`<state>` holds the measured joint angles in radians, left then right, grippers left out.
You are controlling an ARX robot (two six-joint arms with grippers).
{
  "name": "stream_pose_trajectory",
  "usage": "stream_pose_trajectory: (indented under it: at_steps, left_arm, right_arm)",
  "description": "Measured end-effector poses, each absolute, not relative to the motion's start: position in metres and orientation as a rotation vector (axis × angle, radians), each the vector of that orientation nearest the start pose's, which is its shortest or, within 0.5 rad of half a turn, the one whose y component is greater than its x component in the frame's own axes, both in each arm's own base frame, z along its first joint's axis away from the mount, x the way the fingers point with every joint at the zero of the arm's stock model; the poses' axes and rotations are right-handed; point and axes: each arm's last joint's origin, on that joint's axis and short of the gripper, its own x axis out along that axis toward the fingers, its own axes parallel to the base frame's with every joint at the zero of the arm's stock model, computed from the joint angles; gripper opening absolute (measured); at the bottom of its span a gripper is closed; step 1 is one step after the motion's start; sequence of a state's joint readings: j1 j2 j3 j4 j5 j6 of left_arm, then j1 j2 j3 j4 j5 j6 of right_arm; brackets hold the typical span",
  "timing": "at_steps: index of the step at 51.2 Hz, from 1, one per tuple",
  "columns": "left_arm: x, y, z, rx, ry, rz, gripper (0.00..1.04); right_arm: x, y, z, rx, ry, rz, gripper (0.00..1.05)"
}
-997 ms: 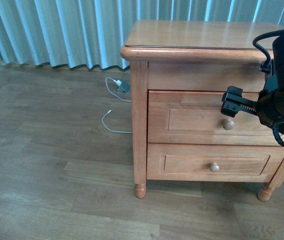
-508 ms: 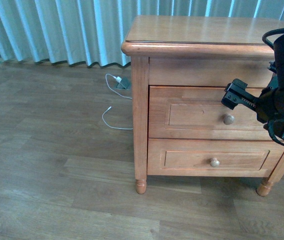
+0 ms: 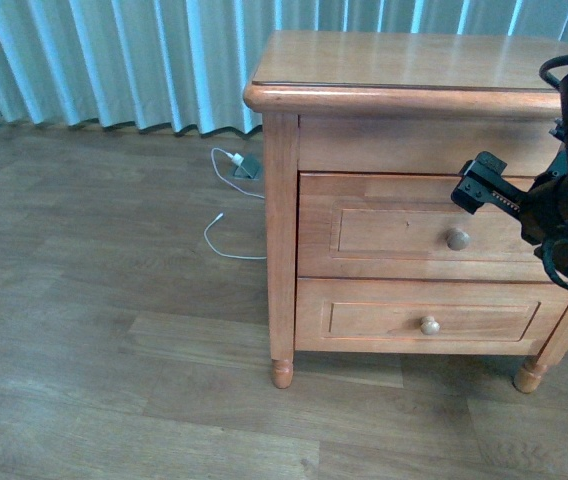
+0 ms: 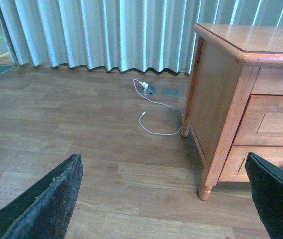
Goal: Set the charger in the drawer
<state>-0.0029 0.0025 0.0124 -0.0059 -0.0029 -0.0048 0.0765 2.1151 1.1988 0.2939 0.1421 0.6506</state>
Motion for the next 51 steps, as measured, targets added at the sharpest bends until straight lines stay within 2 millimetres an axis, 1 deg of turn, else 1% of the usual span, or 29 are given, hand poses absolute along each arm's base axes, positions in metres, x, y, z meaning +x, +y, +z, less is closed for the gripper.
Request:
stream_pose_trajectory:
  at_steps: [5,8,11,13,17,21,23,25,28,29,35,36,40,44,51]
  left_arm:
    - [0.097,0.0,0.167,-0.005,-0.004,0.0,0.99]
    - [0.097,0.0,0.167,-0.005,-0.004,0.0,0.99]
    - [0.097,0.0,0.167,-0.005,-0.004,0.0,0.99]
    - [0.097,0.0,0.167,-0.005,-0.004,0.0,0.99]
    - [0.097,0.0,0.167,-0.005,-0.004,0.0,0.99]
    - [0.097,0.0,0.167,-0.005,-0.004,0.0,0.99]
    - [0.097,0.0,0.167,-0.005,-0.004,0.0,0.99]
    - [0.097,0.0,0.167,-0.005,-0.004,0.0,0.99]
    - [0.097,0.0,0.167,-0.005,-0.004,0.0,0.99]
    - [0.097,0.0,0.167,-0.005,-0.004,0.0,0.99]
    - [0.097,0.0,0.167,-0.005,-0.004,0.0,0.99]
    - [0.097,0.0,0.167,-0.005,-0.004,0.0,0.99]
    - [0.097,0.0,0.167,-0.005,-0.004,0.0,0.99]
    - [0.097,0.0,0.167,-0.005,-0.004,0.0,0.99]
    - [0.097,0.0,0.167,-0.005,-0.004,0.0,0.99]
  right_arm:
    - [0.421,0.028,0.126,0.549,0.547,-0.227,0.97]
    - [0.411,0.027,0.134,0.534,0.536,-0.195,0.97]
    - [0.398,0.027,0.142,0.515,0.535,-0.162,0.97]
    - [0.383,0.026,0.15,0.488,0.536,-0.126,0.97]
    - [0.364,0.024,0.16,0.46,0.534,-0.086,0.97]
    - [0.339,0.02,0.175,0.427,0.522,-0.041,0.97]
    - [0.327,0.016,0.183,0.42,0.513,-0.027,0.97]
    - [0.31,0.011,0.195,0.412,0.499,-0.011,0.97]
    - [0.289,0.004,0.206,0.403,0.477,-0.004,0.97]
    - [0.287,0.003,0.207,0.401,0.471,-0.005,0.97]
    - [0.254,-0.009,0.221,0.376,0.427,-0.001,0.97]
    - [0.251,-0.01,0.222,0.376,0.423,0.0,0.97]
    - [0.23,-0.017,0.229,0.372,0.398,0.002,0.97]
    - [0.209,-0.024,0.231,0.35,0.369,-0.01,0.97]
    - [0.174,-0.036,0.231,0.365,0.361,-0.017,0.97]
